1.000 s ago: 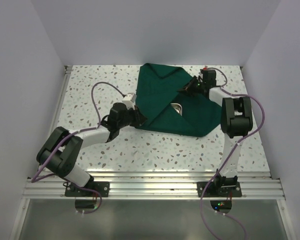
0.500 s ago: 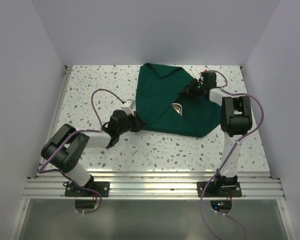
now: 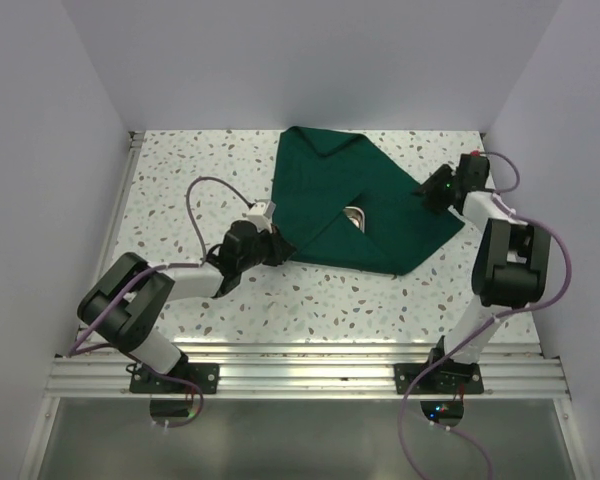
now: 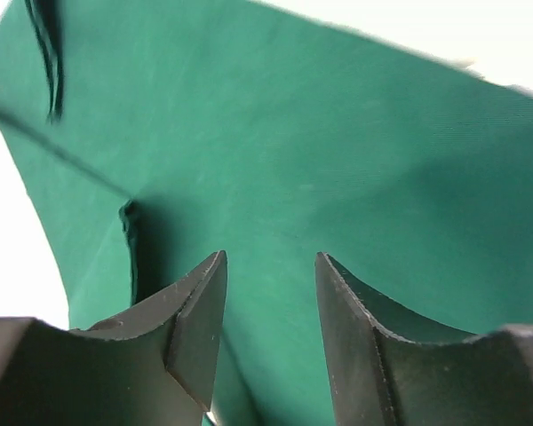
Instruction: Prepare the surgical pack
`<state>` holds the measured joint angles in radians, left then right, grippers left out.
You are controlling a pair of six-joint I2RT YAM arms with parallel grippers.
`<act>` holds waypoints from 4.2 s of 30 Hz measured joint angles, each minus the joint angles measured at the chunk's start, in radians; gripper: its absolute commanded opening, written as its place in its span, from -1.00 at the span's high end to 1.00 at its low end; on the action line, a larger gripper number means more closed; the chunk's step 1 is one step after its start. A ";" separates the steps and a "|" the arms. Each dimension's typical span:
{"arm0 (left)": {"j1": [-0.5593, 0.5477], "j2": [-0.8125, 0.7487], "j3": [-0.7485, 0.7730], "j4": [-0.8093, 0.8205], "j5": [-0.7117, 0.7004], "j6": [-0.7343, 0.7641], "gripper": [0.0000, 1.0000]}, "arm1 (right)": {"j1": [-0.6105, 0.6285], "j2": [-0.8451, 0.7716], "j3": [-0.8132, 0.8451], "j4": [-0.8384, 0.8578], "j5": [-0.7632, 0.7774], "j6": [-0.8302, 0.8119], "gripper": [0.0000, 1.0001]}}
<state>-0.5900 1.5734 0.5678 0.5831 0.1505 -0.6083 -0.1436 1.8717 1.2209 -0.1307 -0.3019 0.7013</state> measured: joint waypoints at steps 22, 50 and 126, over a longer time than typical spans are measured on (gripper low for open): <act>-0.002 -0.033 0.019 -0.071 0.002 0.064 0.70 | -0.106 -0.103 -0.048 -0.208 0.506 -0.138 0.13; -0.002 -0.050 0.019 -0.085 0.003 0.082 0.71 | -0.106 0.053 0.008 -0.153 0.581 -0.153 1.00; -0.052 -0.106 0.064 -0.198 -0.130 0.104 -0.20 | 0.792 0.463 0.743 -0.085 0.190 0.000 -0.01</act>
<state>-0.6418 1.4677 0.6319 0.3847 0.0204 -0.5045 0.6483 2.3352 1.9644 -0.2153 -0.1120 0.7010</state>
